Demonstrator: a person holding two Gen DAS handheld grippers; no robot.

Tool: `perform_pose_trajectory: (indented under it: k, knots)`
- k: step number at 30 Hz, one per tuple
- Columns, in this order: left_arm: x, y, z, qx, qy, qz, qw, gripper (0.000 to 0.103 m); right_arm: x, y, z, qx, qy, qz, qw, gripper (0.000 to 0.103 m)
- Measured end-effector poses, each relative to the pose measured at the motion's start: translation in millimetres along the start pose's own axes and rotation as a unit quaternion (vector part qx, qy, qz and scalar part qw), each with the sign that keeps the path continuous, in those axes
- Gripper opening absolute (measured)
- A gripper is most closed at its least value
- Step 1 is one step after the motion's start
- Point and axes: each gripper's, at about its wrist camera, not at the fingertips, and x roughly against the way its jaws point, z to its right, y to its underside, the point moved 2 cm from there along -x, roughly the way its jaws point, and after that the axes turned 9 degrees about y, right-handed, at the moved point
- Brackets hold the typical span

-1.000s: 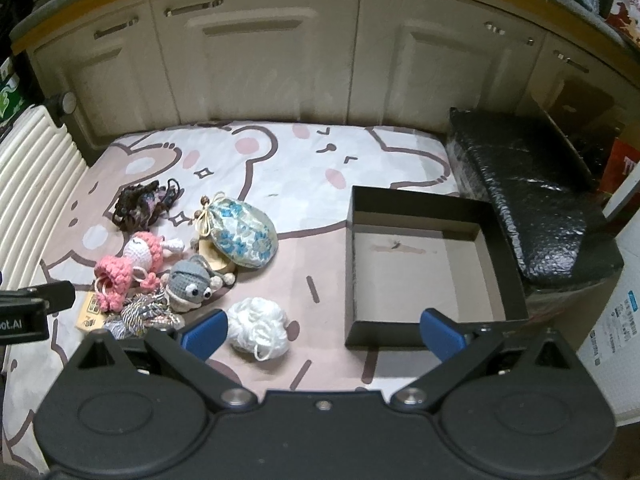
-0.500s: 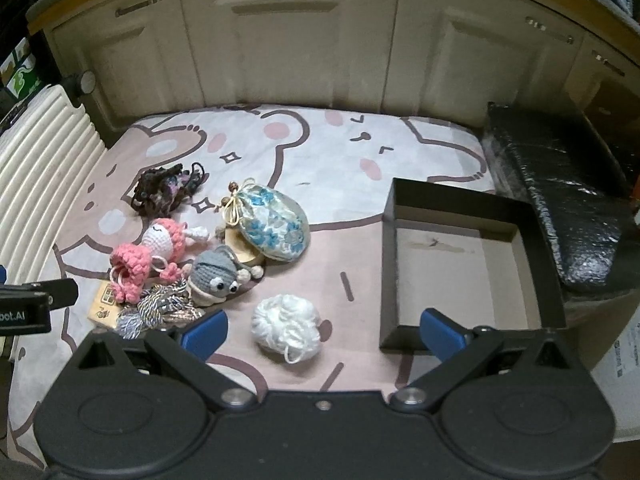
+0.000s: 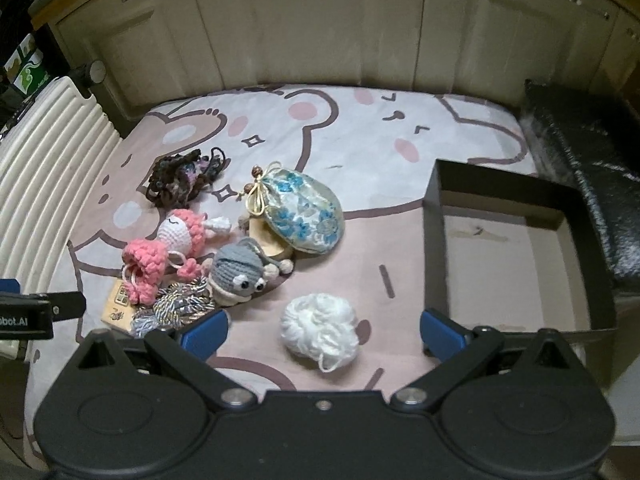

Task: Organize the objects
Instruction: 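Lower the left tool onto the gold tissue packet while the right tool lowers onto the white yarn ball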

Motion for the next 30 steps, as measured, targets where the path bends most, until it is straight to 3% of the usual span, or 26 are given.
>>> perform_pose_trajectory:
  k: [8,19,25,30]
  knots:
    - [-22.2,-6.7,-6.4,-0.042,0.006,-0.029,0.9987,0.103,-24.9,-4.7,4.6,-0.047,-0.029,-0.039,0.998,0.097]
    - [-53.4,-15.2,-10.6,-0.055,0.021,-0.041,0.9975,0.103,-58.7,-4.0,7.3,-0.064,-0.043,-0.073,0.994,0.074]
    - [-71.4,-17.3,-21.0,-0.068,-0.004,-0.052,0.9963,0.103,-70.1,-3.1,5.0,-0.058,-0.043,-0.084,0.994,0.073]
    - [-86.7,-15.2,-28.9,-0.062,0.019,-0.072,0.9953,0.103,-78.1,-2.8,1.2,-0.051,-0.043,-0.091,0.994,0.073]
